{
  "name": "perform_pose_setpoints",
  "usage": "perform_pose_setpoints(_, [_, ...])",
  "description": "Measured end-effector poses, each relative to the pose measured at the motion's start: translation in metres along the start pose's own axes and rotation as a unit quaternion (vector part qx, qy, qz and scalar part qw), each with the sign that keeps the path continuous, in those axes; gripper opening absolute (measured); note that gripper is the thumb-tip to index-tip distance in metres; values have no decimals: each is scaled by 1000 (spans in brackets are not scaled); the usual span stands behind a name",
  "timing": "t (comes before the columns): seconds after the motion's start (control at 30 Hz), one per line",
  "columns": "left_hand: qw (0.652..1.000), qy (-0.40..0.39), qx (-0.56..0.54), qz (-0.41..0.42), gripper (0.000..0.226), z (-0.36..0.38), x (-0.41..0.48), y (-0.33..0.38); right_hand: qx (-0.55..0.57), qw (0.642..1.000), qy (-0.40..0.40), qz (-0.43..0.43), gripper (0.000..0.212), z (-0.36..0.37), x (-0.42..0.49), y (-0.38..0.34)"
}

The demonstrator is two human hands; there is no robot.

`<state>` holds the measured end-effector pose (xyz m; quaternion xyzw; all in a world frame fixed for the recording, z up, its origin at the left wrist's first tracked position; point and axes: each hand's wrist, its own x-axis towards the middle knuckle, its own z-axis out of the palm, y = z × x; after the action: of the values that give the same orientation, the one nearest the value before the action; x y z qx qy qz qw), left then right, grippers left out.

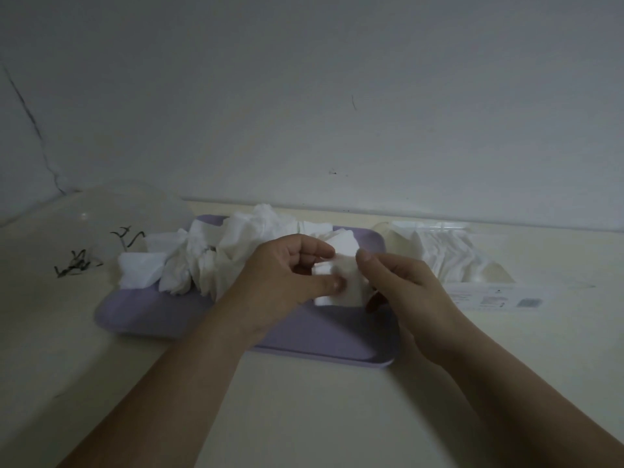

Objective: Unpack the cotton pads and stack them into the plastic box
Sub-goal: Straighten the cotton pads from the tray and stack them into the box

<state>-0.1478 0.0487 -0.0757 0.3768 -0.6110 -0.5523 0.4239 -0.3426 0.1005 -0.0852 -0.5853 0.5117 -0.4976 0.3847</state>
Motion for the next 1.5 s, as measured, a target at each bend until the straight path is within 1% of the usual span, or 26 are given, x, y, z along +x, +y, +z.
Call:
perform_pose_setpoints(0.03, [1000,6,4,1,39,1,0,-1,-13,1000,-10,1,60,0,0,0])
perform_pose_setpoints(0.07, [1000,13,6,1,39,1,0,-1,-37,999,-16,0,57,0,-1,-1])
perform_pose_setpoints(0.1, [1000,19,10,1,39,3,1,-1,-65,998,-6,-3,50,0,-1,-2])
perform_pose_setpoints(0.17, [999,42,26,7,35,6,6,-4,-115,991,61,-11,32,2,0,2])
perform_pose_setpoints(0.23, [995,87,57,12,29,7,15,-5,-132,980,144,-21,20,4,2,8])
perform_pose_setpoints(0.27, [989,115,92,20,28,6,21,-5,-114,978,175,-29,13,7,4,11])
perform_pose_setpoints(0.3, [979,138,144,31,27,4,28,-5,-88,976,197,-36,11,9,5,13])
perform_pose_setpoints(0.37, [953,154,257,51,29,4,40,-3,-49,975,212,-44,14,13,7,14])
perform_pose_setpoints(0.43, [934,124,330,54,37,9,53,-1,-33,975,214,-48,14,14,6,13])
perform_pose_setpoints(0.5, [924,79,375,22,47,18,63,0,-23,975,216,-46,14,16,6,11])
perform_pose_setpoints(0.53, [913,59,403,8,45,22,67,-2,-15,975,216,-43,15,16,6,9])
perform_pose_setpoints(0.57, [900,44,434,0,38,25,70,-4,-5,976,217,-34,15,16,6,9])
perform_pose_setpoints(0.6, [887,33,460,3,35,28,72,-6,5,976,219,-24,13,14,6,9])
perform_pose_setpoints(0.63, [883,31,469,5,34,28,71,-9,15,975,220,-13,13,13,7,9])
perform_pose_setpoints(0.7, [890,36,454,2,31,25,67,-13,32,975,221,-1,15,13,7,9])
perform_pose_setpoints(0.8, [908,32,418,17,25,13,55,-13,31,976,216,-6,12,13,8,10])
perform_pose_setpoints(0.87, [921,62,382,34,20,2,45,-11,17,977,211,-10,12,15,8,10])
perform_pose_setpoints(0.93, [940,97,324,46,21,-8,38,-8,-11,978,209,-11,12,15,8,10])
perform_pose_setpoints(1.03, [973,130,181,53,32,-18,33,-6,-79,974,211,-36,16,11,7,12])
perform_pose_setpoints(1.1, [990,106,70,56,31,-22,29,-6,-120,971,204,-29,18,8,7,13])
perform_pose_setpoints(1.17, [998,43,-8,46,36,-21,22,-5,-136,972,192,-13,18,6,7,11])
perform_pose_setpoints(1.23, [999,-28,0,30,52,-14,15,-1,-124,975,182,-4,18,5,8,10])
perform_pose_setpoints(1.27, [998,-53,18,22,57,-11,13,-2,-114,979,172,-2,16,5,8,10])
perform_pose_setpoints(1.3, [997,-67,29,15,57,-8,12,-3,-106,982,159,-6,13,7,7,9])
perform_pose_setpoints(1.4, [998,-64,4,-8,45,-6,14,-5,-74,989,130,-6,14,7,4,7])
perform_pose_setpoints(1.5, [999,-46,-14,-21,34,-6,14,-6,-44,991,130,0,15,6,4,7])
